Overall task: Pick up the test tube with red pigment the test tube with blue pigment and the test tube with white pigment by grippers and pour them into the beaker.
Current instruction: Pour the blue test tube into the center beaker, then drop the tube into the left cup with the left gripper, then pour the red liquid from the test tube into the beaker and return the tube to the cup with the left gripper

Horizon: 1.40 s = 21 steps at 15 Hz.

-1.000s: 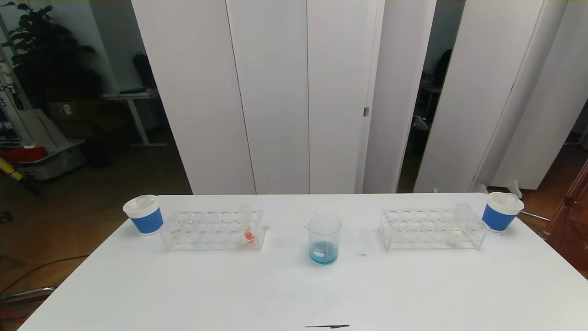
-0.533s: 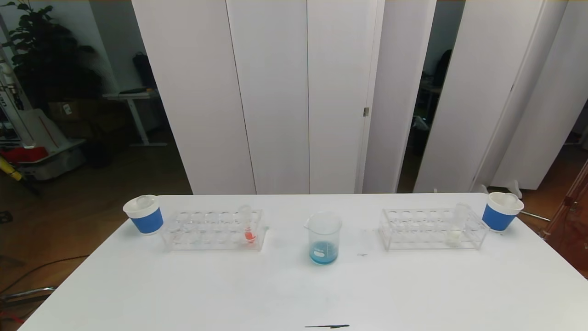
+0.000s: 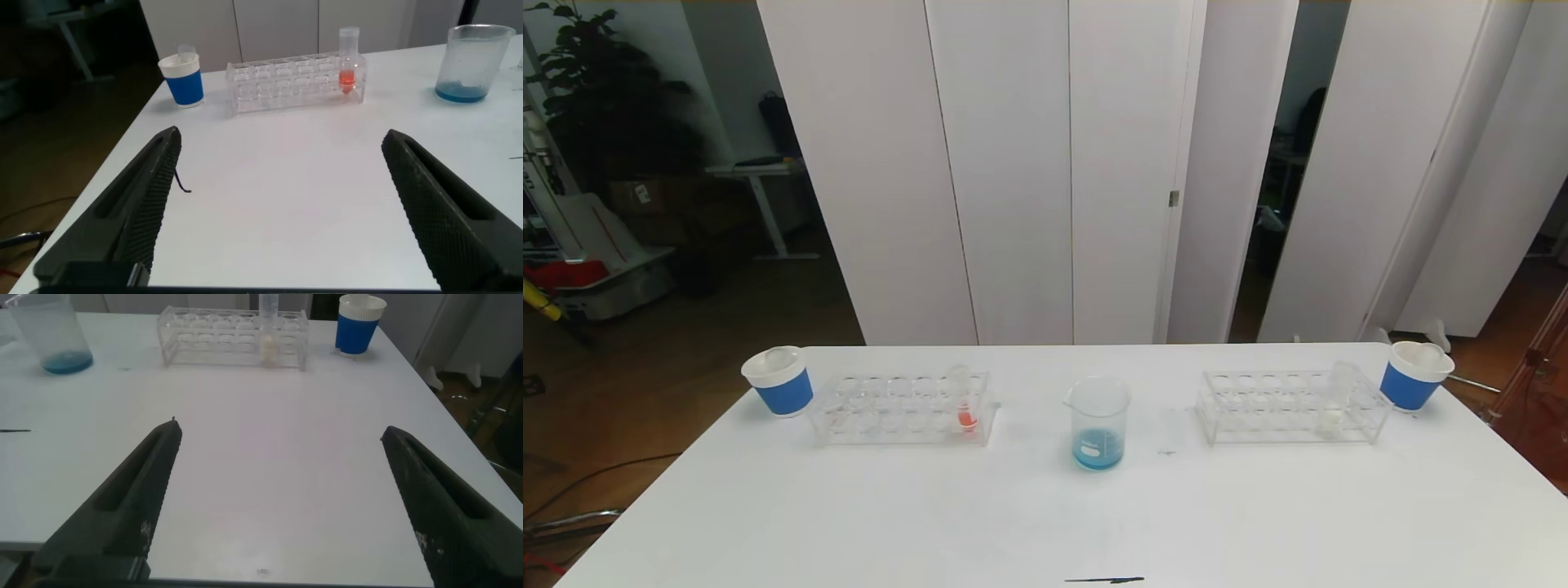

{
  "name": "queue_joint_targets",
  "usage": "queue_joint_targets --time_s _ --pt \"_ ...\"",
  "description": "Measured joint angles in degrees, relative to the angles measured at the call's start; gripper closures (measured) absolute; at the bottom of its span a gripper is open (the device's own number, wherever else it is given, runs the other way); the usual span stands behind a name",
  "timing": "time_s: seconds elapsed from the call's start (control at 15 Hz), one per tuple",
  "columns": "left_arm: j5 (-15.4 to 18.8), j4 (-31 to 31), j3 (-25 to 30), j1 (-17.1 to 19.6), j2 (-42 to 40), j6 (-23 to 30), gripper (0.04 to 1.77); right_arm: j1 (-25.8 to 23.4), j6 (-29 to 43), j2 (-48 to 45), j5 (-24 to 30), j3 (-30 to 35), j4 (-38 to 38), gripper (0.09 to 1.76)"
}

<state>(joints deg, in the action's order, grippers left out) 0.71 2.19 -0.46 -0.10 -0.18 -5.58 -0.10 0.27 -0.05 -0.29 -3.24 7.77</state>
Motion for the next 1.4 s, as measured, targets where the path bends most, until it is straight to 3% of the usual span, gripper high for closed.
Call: queue_joint_targets --time_s 0.07,1.4 --pt "0.13 -2.27 0.30 0.00 0.00 0.60 0.06 -0.01 -0.02 -0.02 -0.01 0.00 0.00 0.10" --pt "-0.11 -2.33 0.46 0.00 0.02 1.27 0.06 0.00 -0.02 -0.02 -0.04 0.00 0.00 0.10"
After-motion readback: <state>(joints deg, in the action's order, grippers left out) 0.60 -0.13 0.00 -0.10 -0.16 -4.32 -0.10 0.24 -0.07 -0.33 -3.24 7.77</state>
